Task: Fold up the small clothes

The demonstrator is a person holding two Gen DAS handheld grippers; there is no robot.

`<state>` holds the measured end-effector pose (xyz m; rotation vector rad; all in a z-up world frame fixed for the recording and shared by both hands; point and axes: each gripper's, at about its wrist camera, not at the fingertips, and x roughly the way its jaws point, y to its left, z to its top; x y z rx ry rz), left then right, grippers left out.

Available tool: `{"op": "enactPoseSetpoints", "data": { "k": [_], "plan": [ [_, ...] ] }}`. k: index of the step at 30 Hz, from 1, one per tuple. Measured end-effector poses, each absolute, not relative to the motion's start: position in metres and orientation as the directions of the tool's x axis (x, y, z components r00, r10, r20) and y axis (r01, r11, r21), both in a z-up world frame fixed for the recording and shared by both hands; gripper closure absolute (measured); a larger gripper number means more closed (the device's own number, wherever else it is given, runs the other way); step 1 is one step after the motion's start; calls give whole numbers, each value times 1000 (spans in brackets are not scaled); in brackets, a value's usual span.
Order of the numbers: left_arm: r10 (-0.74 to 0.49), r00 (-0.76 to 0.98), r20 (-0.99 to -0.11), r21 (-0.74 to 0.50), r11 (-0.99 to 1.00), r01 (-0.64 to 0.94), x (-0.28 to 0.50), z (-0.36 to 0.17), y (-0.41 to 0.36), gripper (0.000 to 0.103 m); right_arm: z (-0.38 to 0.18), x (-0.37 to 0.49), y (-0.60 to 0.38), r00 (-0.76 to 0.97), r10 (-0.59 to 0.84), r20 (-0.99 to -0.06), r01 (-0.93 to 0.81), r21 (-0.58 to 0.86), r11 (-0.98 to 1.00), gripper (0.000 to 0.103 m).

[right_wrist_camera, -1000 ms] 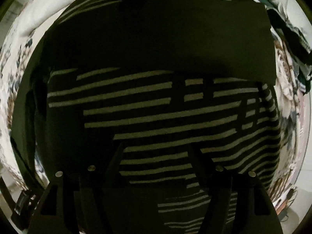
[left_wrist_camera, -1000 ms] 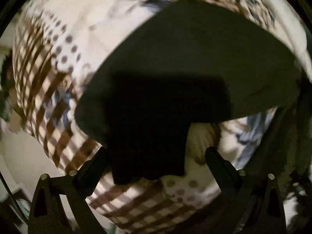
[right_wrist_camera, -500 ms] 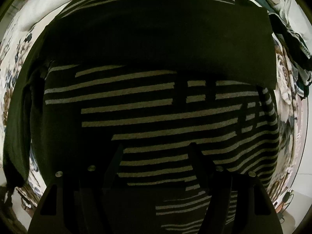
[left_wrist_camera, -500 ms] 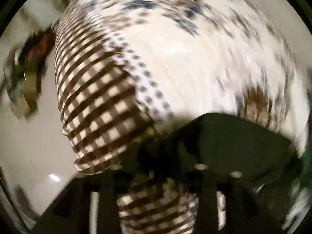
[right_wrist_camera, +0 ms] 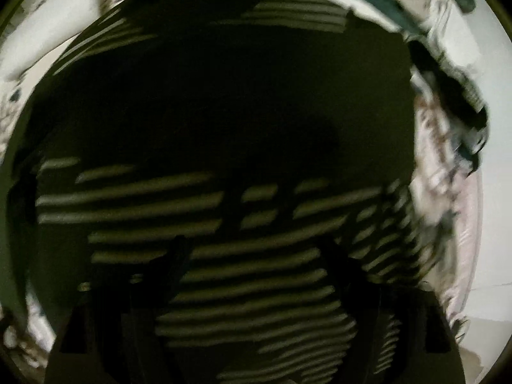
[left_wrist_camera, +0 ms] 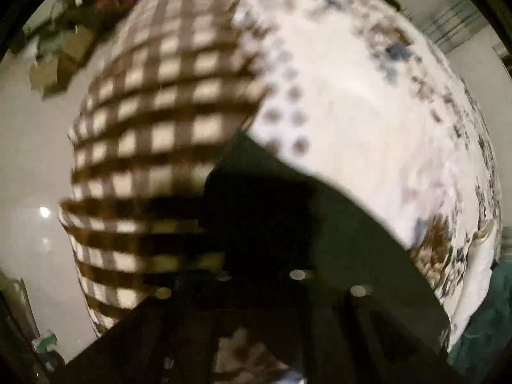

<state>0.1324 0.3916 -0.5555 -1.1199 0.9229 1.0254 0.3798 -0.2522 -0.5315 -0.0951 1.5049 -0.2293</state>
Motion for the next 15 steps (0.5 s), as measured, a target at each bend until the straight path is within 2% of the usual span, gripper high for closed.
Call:
{"op": "enactPoseSetpoints", "data": {
  "k": [3,8,12,15],
  "plan": [
    [260,287,-922,-226,238,-944,156,-513,377,99,-534,399,-261,77,-266,-961,80,-260,962,14],
    [322,360,-875,-177,480,-859,218,-444,334,99,-539,431,-257,128,-246,-961,94,-235,967,14],
    [260,452,-853,-167,684,-710,285,-405,263,99,-533,443,-261,132,-188,-973,131,-171,976,14],
    [146,513,-846,-179,828,-531,346,-388,178,99,-530,438,-283,120,-147,-982,181,-124,976,14]
  ]
}}
